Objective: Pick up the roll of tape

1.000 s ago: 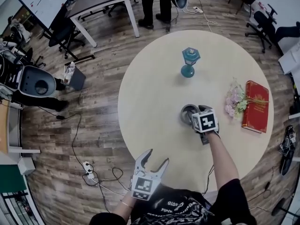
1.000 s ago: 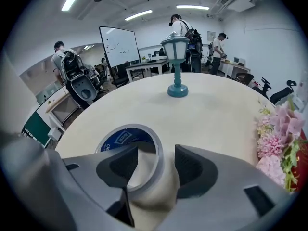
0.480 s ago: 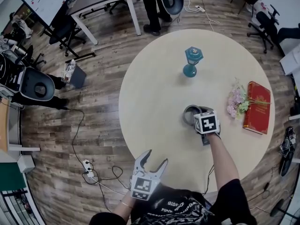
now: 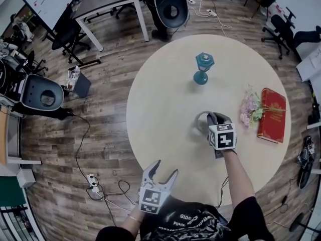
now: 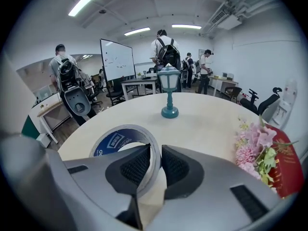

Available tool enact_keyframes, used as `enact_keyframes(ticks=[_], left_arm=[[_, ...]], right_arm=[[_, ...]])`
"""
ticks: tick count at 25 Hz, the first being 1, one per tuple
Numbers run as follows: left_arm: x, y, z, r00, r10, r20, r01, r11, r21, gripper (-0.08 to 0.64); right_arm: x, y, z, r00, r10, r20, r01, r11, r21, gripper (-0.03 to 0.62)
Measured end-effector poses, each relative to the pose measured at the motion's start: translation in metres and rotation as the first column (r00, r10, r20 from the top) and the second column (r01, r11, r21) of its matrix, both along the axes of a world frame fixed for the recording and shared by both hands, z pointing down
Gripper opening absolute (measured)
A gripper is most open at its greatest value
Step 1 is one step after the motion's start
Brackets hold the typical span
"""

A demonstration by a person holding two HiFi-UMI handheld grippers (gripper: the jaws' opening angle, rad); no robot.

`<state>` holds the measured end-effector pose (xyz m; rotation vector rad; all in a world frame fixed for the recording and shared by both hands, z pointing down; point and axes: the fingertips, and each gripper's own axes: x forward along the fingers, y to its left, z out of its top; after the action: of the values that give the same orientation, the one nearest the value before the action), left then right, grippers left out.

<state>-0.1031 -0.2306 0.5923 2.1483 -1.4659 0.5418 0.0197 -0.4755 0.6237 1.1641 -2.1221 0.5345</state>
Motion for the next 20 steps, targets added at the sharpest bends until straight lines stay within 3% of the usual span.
enact_keyframes(ticks=[10, 20], left_arm=[[0.006, 0.000, -0.016, 1.000, 0.023, -0.012, -0.023, 0.998, 0.055, 0.318], [0.016, 0.003, -0.037, 0.999, 0.039, -0.028, -0.035, 0.992, 0.124, 0.318]], right_arm=[[0.017, 0.029, -0.077, 0.998, 0.040, 0.049, -0.046, 0.989, 0.140, 0.081], [0.046, 0.081, -0.125, 0.989, 0.109, 0.102, -0.130, 0.968, 0.217, 0.081]])
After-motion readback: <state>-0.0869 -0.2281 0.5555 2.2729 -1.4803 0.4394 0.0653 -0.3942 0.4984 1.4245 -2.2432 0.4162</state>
